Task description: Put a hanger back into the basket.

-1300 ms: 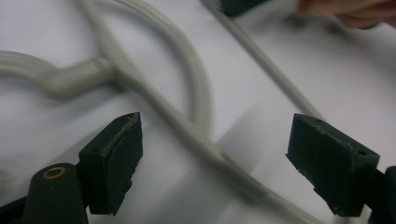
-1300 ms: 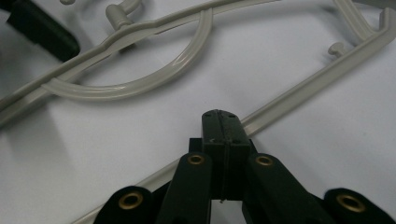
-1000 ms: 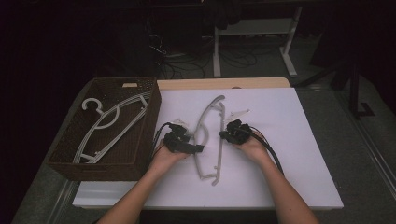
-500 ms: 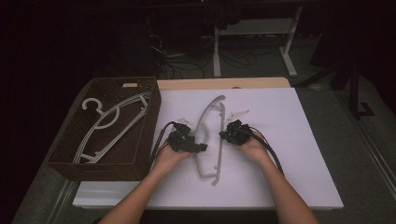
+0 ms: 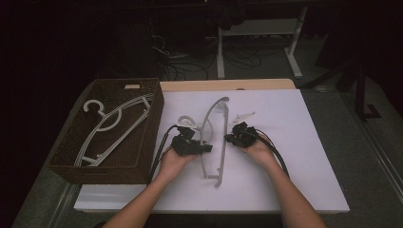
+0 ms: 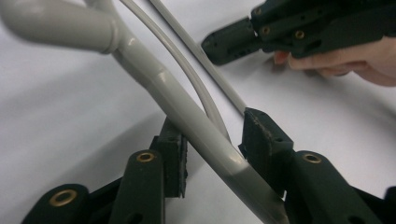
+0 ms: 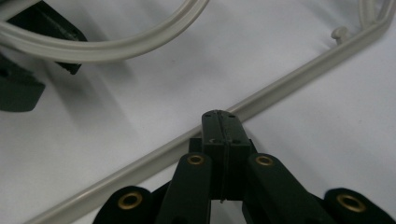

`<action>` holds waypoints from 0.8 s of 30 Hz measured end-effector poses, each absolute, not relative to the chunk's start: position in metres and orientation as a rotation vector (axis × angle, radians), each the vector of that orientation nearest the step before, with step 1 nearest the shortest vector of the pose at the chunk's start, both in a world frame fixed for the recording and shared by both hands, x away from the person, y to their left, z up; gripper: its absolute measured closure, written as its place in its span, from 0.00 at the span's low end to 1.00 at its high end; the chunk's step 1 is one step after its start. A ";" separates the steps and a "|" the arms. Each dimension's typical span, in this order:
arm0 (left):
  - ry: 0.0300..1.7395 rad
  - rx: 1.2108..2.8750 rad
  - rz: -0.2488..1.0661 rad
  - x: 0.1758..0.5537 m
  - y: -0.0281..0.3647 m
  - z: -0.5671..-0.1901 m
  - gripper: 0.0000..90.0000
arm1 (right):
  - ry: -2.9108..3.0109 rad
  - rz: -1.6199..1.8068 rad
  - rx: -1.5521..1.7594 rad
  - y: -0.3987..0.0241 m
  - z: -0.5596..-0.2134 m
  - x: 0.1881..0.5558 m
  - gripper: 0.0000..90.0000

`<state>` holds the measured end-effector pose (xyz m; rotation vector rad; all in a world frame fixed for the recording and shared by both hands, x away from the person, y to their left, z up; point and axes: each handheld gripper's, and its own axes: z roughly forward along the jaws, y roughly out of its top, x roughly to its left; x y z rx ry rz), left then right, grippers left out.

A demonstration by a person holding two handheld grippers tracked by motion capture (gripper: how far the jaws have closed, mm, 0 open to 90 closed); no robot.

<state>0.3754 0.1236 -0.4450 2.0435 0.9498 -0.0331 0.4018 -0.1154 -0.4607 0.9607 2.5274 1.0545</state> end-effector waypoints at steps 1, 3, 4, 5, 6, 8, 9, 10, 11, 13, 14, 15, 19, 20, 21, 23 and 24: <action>0.958 2.035 -0.029 0.376 0.124 -0.443 0.70 | 2.533 1.062 0.955 -0.116 -0.461 0.402 0.98; 0.968 2.017 -0.025 0.376 0.125 -0.441 0.73 | 2.539 1.073 0.958 -0.117 -0.459 0.401 0.95; 0.971 2.008 -0.024 0.376 0.126 -0.440 0.74 | 2.538 1.080 0.955 -0.117 -0.458 0.400 0.93; 0.977 2.004 -0.017 0.377 0.127 -0.439 0.75 | 2.537 1.092 0.957 -0.118 -0.456 0.399 0.91; 0.979 2.000 -0.014 0.377 0.127 -0.438 0.77 | 2.536 1.107 0.950 -0.120 -0.454 0.398 0.88; 0.986 1.994 -0.006 0.378 0.128 -0.436 0.79 | 2.525 1.128 0.954 -0.123 -0.449 0.396 0.84; 0.989 1.997 0.002 0.379 0.129 -0.435 0.81 | 2.522 1.137 0.952 -0.125 -0.446 0.394 0.82; 0.988 2.000 0.011 0.379 0.129 -0.434 0.83 | 2.513 1.152 0.951 -0.127 -0.444 0.392 0.79; 0.984 1.995 0.007 0.380 0.130 -0.433 0.85 | 2.508 1.165 0.958 -0.129 -0.441 0.390 0.76; 0.989 1.987 -0.005 0.381 0.131 -0.431 0.85 | 2.499 1.189 0.969 -0.135 -0.437 0.386 0.70; 0.988 1.991 0.000 0.381 0.131 -0.430 0.86 | 2.491 1.204 0.973 -0.138 -0.434 0.384 0.68; 0.989 1.996 0.004 0.382 0.131 -0.428 0.86 | 2.489 1.213 0.980 -0.141 -0.432 0.382 0.66; 0.976 2.002 0.016 0.383 0.132 -0.418 0.88 | 2.470 1.244 1.004 -0.154 -0.424 0.371 0.46; 0.970 2.009 0.013 0.385 0.132 -0.415 0.88 | 2.458 1.247 1.012 -0.157 -0.423 0.369 0.43; 0.967 2.017 0.023 0.385 0.131 -0.412 0.88 | 2.453 1.255 1.015 -0.160 -0.422 0.365 0.42; 0.952 2.025 0.032 0.386 0.130 -0.405 0.88 | 2.440 1.260 1.012 -0.166 -0.422 0.358 0.38; 0.947 2.026 0.033 0.387 0.130 -0.402 0.88 | 2.437 1.251 1.014 -0.169 -0.422 0.354 0.37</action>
